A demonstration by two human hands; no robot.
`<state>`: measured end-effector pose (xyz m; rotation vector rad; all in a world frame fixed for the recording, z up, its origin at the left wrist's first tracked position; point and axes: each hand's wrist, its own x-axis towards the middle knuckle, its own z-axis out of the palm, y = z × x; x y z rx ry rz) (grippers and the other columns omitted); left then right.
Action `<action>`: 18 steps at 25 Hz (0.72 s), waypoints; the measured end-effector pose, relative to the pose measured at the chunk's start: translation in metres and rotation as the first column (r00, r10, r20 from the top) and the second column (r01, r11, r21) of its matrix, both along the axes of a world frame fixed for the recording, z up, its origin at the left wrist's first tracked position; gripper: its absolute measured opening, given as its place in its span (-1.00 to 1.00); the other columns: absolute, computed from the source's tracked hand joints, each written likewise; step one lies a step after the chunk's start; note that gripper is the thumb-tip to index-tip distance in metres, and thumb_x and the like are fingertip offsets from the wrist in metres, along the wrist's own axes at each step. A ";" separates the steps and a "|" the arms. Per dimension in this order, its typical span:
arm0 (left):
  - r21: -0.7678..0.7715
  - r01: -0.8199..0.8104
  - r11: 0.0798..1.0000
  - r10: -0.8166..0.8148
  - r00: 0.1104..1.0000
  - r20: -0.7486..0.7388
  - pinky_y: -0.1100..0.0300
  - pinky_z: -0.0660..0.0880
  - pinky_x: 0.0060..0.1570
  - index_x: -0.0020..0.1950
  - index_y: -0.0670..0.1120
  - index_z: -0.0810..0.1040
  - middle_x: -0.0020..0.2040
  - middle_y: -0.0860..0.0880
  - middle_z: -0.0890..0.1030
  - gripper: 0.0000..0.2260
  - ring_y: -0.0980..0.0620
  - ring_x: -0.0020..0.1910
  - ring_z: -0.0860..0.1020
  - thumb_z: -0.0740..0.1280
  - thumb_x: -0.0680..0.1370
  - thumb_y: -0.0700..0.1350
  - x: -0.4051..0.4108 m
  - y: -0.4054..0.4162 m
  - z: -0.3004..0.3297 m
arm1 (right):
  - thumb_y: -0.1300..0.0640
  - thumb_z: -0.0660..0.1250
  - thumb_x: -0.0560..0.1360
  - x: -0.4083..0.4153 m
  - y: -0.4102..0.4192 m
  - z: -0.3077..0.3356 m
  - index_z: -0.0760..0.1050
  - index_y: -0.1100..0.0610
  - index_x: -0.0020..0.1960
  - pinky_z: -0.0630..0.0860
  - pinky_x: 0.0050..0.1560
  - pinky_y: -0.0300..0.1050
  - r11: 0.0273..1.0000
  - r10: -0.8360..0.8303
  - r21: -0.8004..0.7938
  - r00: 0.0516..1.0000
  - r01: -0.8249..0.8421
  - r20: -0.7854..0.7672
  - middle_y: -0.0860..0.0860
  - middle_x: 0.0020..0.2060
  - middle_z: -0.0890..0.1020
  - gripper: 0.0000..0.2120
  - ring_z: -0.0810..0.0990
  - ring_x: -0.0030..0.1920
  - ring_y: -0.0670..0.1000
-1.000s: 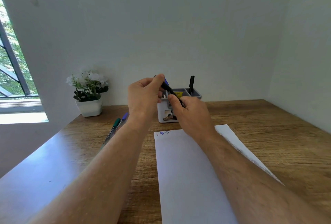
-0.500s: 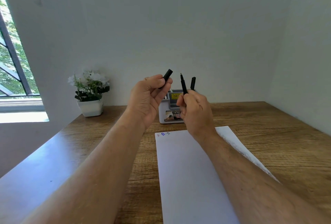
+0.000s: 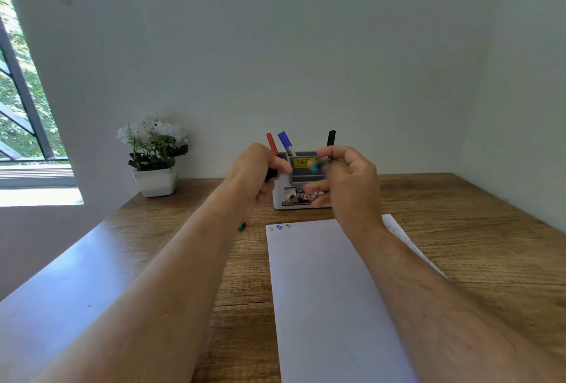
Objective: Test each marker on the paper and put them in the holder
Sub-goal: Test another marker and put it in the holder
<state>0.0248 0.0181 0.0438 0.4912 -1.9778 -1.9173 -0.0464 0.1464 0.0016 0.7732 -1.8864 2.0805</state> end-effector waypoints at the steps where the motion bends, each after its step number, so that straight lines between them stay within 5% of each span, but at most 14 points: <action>1: -0.131 0.000 0.991 0.012 0.996 0.094 0.21 0.35 -0.41 -0.19 -0.14 0.58 -0.32 -0.14 0.44 -0.86 0.06 -0.45 0.34 0.22 0.40 -0.18 0.001 -0.001 0.002 | 0.27 0.25 0.59 -0.001 0.000 -0.002 0.53 0.09 0.03 0.54 -0.52 -0.17 0.998 -0.026 0.057 1.000 0.026 -0.002 0.03 -0.15 0.67 -0.87 0.66 -0.42 -0.01; 3: -0.278 0.013 0.960 0.052 0.973 0.226 -0.06 0.54 0.08 0.09 -0.16 0.61 0.05 -0.37 0.55 -0.72 -0.14 -0.08 0.57 0.35 0.41 -0.12 -0.002 -0.004 0.001 | 0.15 0.34 0.56 -0.001 0.000 -0.005 0.55 0.12 -0.09 0.46 -0.54 -0.26 0.988 -0.047 0.149 0.999 0.044 0.015 0.03 -0.31 0.63 -0.93 0.58 -0.50 -0.07; 5: -0.328 0.005 0.945 0.096 0.952 0.290 -0.18 0.37 0.31 0.21 -0.16 0.56 0.34 -0.32 0.47 -0.63 -0.29 0.33 0.45 0.44 0.44 -0.08 -0.005 -0.003 -0.002 | 0.05 0.31 0.57 -0.002 -0.001 -0.009 0.58 0.13 -0.16 0.39 -0.54 -0.27 0.969 -0.056 0.245 0.996 0.036 0.074 0.05 -0.43 0.58 -0.79 0.50 -0.54 -0.09; 10: -0.572 0.183 0.799 0.094 0.903 0.420 0.08 0.46 -0.11 0.14 -0.08 0.62 0.11 -0.05 0.59 -0.63 -0.06 0.10 0.52 0.53 0.39 0.00 -0.014 -0.005 -0.018 | 0.18 0.34 0.53 0.000 -0.003 -0.014 0.55 0.13 -0.12 0.48 -0.53 -0.21 0.918 -0.028 0.394 0.980 -0.053 0.197 0.16 -0.35 0.67 -0.94 0.62 -0.50 0.04; 13: -0.726 0.314 0.612 0.189 0.833 0.520 -0.01 0.48 0.17 0.18 -0.05 0.61 0.14 -0.03 0.61 -0.60 -0.05 0.15 0.53 0.55 0.38 -0.01 -0.014 -0.001 -0.023 | 0.21 0.35 0.48 -0.003 -0.003 -0.019 0.50 0.17 -0.21 0.44 -0.55 -0.23 0.920 -0.001 0.381 0.971 -0.093 0.240 0.16 -0.38 0.64 -0.90 0.58 -0.52 0.02; 18: -0.727 0.369 0.579 0.125 0.841 0.526 0.00 0.54 0.18 0.16 -0.08 0.64 0.11 -0.07 0.66 -0.65 -0.07 0.13 0.61 0.53 0.40 -0.07 -0.008 0.000 -0.022 | 0.08 0.38 0.40 -0.010 -0.004 -0.023 0.46 0.13 -0.30 0.35 -0.47 -0.27 0.825 -0.073 0.565 0.995 0.021 0.070 0.03 -0.39 0.58 -0.82 0.51 -0.38 -0.07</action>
